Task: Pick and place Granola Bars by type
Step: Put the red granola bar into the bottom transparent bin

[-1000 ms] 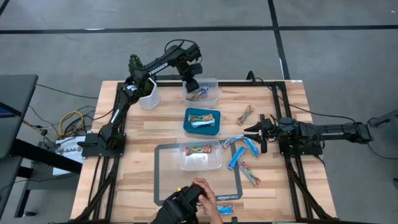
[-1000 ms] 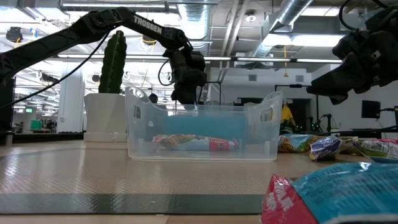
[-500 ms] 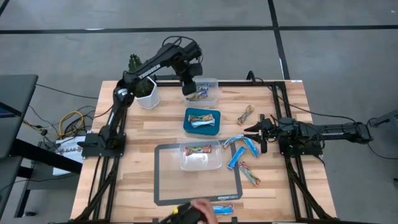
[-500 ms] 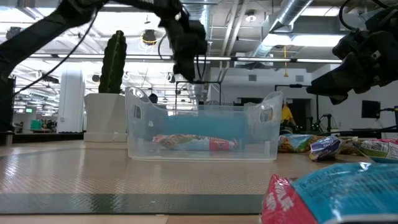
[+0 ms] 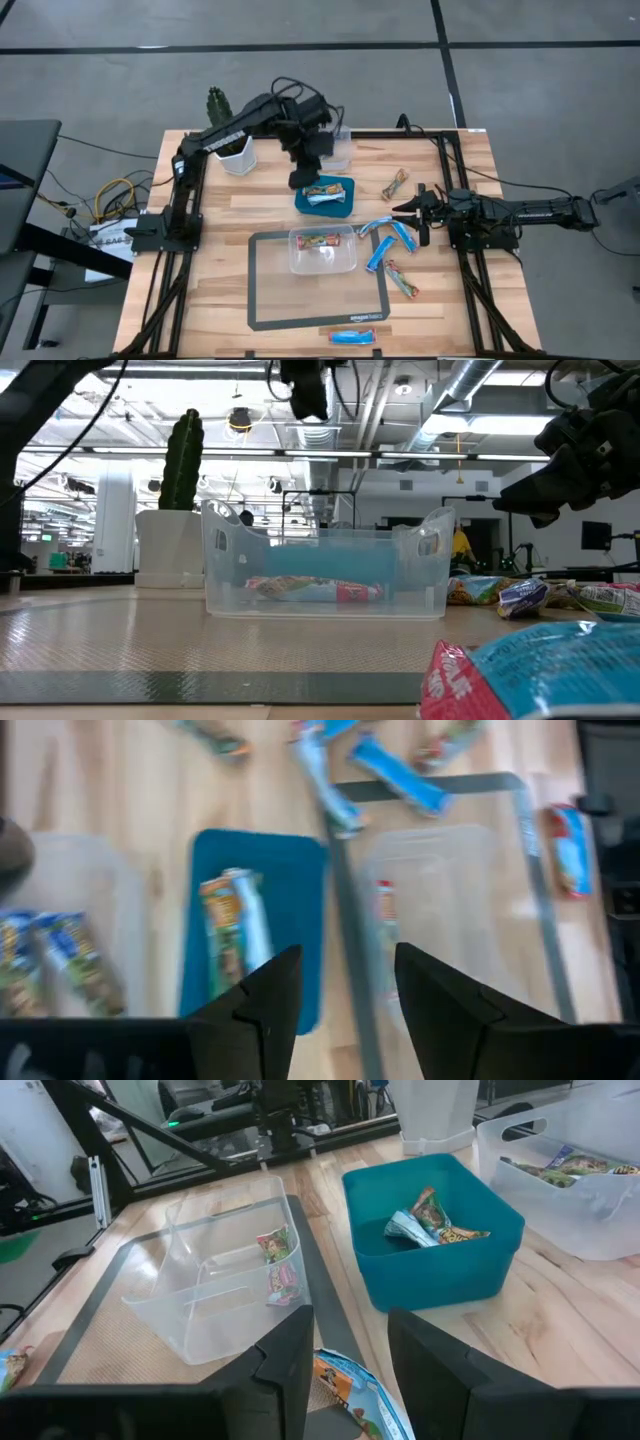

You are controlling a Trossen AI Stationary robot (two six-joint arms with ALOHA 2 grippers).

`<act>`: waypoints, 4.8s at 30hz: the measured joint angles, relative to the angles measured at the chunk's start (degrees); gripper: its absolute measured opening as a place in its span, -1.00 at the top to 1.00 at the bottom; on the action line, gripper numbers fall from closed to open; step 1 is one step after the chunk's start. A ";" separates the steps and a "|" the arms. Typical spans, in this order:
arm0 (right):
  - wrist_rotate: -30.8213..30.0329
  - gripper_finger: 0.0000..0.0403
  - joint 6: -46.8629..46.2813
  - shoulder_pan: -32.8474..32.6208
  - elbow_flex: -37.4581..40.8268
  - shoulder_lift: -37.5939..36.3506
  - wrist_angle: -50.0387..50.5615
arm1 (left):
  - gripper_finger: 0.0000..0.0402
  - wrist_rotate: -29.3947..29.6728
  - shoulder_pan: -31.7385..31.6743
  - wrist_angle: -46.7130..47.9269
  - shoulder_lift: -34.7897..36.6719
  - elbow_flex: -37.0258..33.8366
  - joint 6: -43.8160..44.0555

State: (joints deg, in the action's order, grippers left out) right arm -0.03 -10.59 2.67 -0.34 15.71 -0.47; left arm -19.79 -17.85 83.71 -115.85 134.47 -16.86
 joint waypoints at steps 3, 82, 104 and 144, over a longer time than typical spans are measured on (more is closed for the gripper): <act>0.02 0.38 0.00 0.01 0.00 0.01 0.00 | 0.24 -0.06 3.47 0.72 0.80 0.02 0.48; 0.02 0.38 0.00 -0.01 0.00 -0.01 -0.01 | 0.24 22.14 25.01 -91.24 91.95 -127.90 21.62; 0.00 0.38 0.00 -0.01 0.00 -0.01 -0.02 | 0.24 24.94 23.37 -85.88 108.05 -130.81 18.52; 0.02 0.38 0.00 -0.01 0.00 0.00 -0.01 | 0.24 26.47 22.45 -86.54 113.61 -133.92 14.23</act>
State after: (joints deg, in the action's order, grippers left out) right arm -0.01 -10.59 2.66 -0.34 15.72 -0.48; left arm 6.68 4.60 -2.83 -2.24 0.56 -2.63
